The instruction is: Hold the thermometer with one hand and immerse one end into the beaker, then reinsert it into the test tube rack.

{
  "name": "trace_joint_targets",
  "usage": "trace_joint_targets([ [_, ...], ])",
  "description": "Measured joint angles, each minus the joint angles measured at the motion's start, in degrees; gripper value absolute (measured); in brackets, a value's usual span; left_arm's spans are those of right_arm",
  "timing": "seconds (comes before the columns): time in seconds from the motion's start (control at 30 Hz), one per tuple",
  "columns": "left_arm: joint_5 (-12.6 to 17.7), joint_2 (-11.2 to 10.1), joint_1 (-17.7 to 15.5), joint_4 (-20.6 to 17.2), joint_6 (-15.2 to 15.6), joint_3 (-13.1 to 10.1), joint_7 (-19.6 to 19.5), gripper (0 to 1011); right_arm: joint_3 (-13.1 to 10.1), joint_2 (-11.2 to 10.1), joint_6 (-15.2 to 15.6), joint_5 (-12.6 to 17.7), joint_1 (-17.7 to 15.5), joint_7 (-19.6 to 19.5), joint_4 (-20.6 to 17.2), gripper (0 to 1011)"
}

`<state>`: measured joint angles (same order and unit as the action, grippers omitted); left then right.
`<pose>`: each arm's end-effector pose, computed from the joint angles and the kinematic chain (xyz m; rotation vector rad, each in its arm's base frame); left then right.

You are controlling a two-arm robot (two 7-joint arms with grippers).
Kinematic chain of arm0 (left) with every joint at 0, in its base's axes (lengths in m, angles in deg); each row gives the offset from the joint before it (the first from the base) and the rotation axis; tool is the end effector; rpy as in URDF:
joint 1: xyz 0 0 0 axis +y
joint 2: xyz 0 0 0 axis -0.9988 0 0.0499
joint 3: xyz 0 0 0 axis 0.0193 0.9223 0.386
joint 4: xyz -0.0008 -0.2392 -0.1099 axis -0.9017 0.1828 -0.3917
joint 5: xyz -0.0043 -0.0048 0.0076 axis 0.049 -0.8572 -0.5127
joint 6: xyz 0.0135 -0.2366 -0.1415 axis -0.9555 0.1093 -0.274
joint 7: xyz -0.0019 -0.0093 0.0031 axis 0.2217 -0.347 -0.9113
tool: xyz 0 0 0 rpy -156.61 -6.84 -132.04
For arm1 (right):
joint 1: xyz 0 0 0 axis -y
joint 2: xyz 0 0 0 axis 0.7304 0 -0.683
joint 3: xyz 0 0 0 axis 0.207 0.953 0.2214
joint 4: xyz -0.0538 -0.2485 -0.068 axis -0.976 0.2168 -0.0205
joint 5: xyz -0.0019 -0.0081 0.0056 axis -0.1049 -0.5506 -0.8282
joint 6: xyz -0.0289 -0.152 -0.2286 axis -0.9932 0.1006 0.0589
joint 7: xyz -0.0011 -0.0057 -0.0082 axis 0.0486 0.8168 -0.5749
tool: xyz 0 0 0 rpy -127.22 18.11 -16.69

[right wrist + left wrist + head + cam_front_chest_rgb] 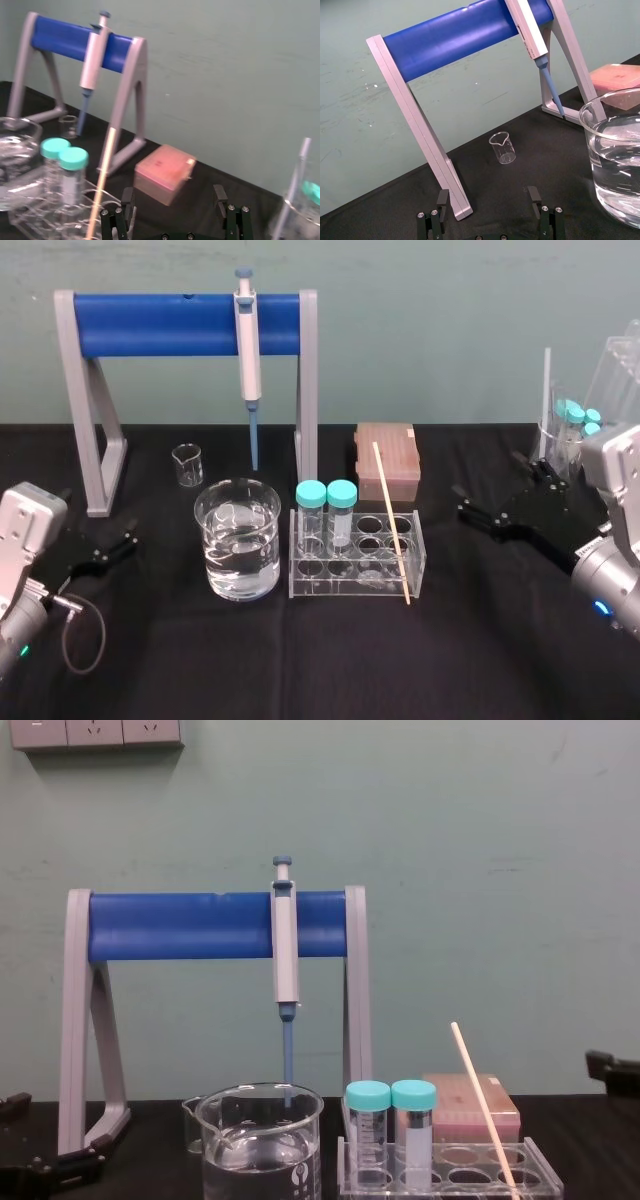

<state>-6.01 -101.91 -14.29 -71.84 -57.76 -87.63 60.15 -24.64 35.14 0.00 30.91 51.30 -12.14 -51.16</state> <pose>0.3227 0.0761 -0.2743 0.3044 -0.2851 1.2480 0.3132 -0.0727 -0.2184 -0.1970 -0.1952 -1.1416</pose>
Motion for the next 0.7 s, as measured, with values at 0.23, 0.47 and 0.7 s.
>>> trace_joint_targets([
  [0.23, 0.00, 0.00, 0.00, 0.00, 0.00, 0.00, 0.00, 1004, -0.85, 0.59, 8.62, 4.40, 2.23, 4.19, -3.89, 1003],
  [0.47, 0.00, 0.00, 0.00, 0.00, 0.00, 0.00, 0.00, 1004, -0.62, 3.53, 17.66, 7.60, 5.59, 5.83, -3.86, 1003],
  [0.7, 0.00, 0.00, 0.00, 0.00, 0.00, 0.00, 0.00, 1004, -0.46, 7.00, 24.46, 9.68, 8.05, 6.10, -2.35, 1003],
])
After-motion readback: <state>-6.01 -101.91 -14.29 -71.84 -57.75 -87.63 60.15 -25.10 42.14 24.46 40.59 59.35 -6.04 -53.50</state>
